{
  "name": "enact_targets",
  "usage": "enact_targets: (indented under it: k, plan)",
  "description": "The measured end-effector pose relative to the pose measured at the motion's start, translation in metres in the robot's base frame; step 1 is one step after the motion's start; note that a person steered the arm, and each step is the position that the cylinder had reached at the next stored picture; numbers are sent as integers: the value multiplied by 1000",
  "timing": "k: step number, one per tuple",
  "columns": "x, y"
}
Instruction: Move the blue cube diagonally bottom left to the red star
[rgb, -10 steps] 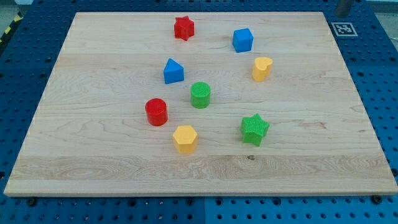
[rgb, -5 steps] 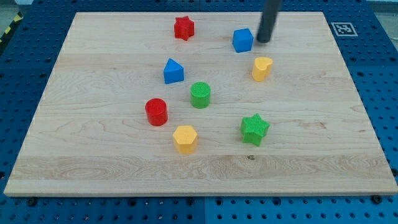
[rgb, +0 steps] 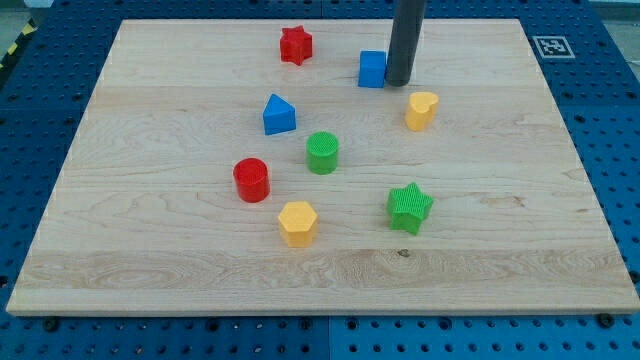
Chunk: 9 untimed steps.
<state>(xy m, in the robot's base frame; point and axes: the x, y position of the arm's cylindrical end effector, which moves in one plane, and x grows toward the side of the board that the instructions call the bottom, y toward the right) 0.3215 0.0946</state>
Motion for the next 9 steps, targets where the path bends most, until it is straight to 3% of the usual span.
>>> enact_targets:
  k: [2, 7, 8, 9]
  plan:
    - [-21, -3]
    - [4, -185]
    - [4, -164]
    - [14, -100]
